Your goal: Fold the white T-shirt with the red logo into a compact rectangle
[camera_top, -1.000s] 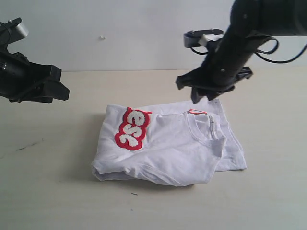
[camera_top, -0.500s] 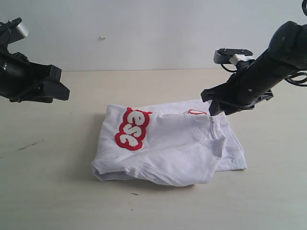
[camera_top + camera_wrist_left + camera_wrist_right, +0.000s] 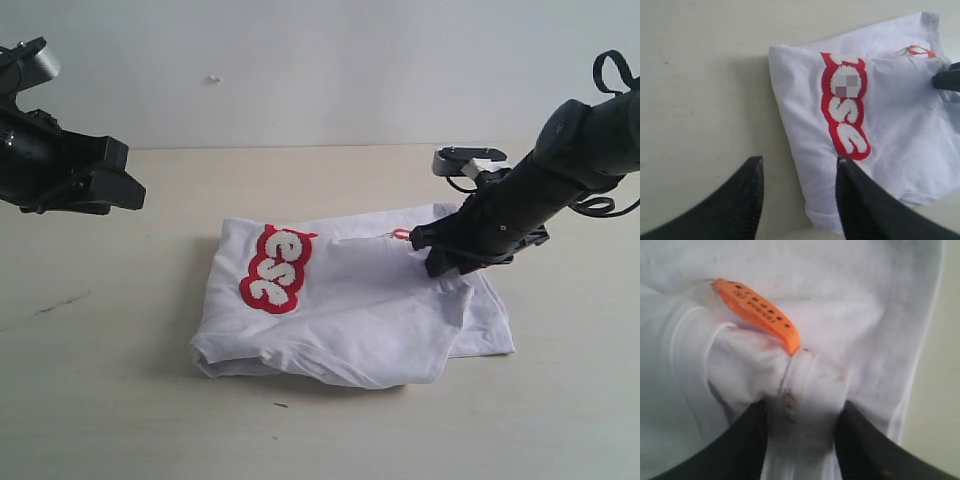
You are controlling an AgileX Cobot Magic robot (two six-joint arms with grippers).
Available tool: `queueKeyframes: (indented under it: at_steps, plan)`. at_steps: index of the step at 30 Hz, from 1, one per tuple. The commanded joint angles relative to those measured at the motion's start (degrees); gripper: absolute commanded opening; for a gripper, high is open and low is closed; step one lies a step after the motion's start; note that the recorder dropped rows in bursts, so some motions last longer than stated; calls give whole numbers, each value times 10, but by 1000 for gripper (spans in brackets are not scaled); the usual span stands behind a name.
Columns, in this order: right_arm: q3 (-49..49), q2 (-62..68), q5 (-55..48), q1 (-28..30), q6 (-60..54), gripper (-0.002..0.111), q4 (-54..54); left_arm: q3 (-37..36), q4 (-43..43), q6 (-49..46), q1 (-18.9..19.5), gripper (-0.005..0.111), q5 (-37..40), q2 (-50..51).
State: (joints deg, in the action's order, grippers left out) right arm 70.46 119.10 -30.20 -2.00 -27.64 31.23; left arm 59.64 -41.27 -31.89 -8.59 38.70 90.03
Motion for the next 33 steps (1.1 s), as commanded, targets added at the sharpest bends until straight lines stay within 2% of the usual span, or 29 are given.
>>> queueKeyframes:
  at_steps: [1, 6, 9, 11, 19, 25, 30, 33]
  plan:
    - [-1, 0, -7, 0, -70, 43, 60, -1, -6, -5, 0, 46, -3, -6]
    - [-1, 0, -15, 0, -72, 36, 59, -1, -6, -5, 0, 46, -3, -6]
    - [-1, 0, -32, 0, -90, 17, 59, -1, -6, -5, 0, 46, -3, -6]
    - [-1, 0, -42, 0, -104, 0, 59, -1, -6, -5, 0, 46, -2, -6]
    - [27, -26, -76, 0, -112, 0, 38, -1, -11, -5, 0, 46, -1, -6]
    - [61, -105, -34, 0, -103, 0, 4, -1, -13, -6, 0, 46, -4, -6]
    - [73, -152, 88, 0, -61, 0, -124, -1, -13, -6, 0, 46, 3, -6]
    - [73, -151, 96, 0, -35, 0, -195, -1, -14, -6, 0, 46, 1, -6]
